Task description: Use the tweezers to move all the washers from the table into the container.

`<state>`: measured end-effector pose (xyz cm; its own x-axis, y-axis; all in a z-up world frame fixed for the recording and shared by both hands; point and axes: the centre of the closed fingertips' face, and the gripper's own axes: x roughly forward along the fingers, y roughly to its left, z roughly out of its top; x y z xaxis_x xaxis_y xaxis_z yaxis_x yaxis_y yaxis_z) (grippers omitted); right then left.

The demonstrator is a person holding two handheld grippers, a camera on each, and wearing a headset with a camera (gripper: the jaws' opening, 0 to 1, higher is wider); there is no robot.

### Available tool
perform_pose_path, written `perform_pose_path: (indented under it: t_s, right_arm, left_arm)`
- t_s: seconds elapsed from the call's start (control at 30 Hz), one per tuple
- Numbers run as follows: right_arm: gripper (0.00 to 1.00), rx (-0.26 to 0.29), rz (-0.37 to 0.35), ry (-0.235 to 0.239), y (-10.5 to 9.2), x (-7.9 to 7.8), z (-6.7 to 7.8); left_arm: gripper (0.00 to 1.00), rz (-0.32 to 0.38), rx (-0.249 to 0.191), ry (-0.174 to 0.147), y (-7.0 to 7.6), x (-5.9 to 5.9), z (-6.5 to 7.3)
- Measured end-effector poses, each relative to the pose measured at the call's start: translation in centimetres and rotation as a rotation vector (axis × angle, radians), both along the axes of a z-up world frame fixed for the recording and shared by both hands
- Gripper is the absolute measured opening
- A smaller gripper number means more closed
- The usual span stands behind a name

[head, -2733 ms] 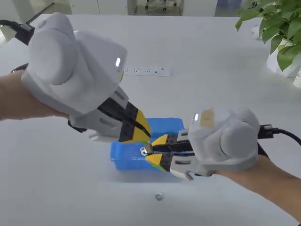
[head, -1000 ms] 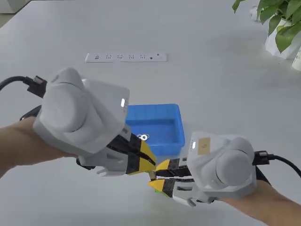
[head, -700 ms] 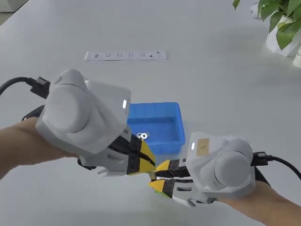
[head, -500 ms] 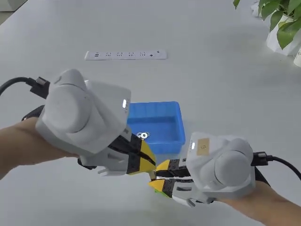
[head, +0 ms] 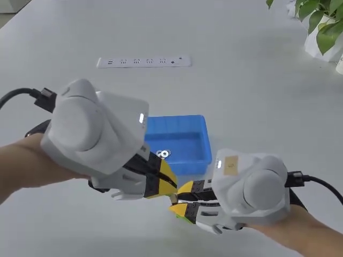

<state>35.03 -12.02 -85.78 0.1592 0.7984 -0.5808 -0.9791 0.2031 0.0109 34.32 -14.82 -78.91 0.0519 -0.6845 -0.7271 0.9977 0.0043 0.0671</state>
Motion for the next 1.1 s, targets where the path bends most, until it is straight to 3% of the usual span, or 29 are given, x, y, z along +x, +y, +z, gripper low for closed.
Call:
perform_pose_path:
  t_s: [0.2,0.5,1.1]
  right_arm:
    - [0.12,0.003,-0.003,0.006,-0.01,0.01,-0.01]
    - [0.12,-0.006,-0.005,0.003,-0.06,0.30,-0.09]
    - [0.13,-0.004,-0.013,0.021,-0.15,0.14,-0.28]
  left_arm:
    - [0.05,0.000,-0.005,0.008,-0.02,0.03,-0.01]
    - [0.05,-0.002,0.003,-0.006,-0.06,0.32,0.02]
    - [0.05,-0.005,0.003,0.013,-0.22,0.32,-0.12]
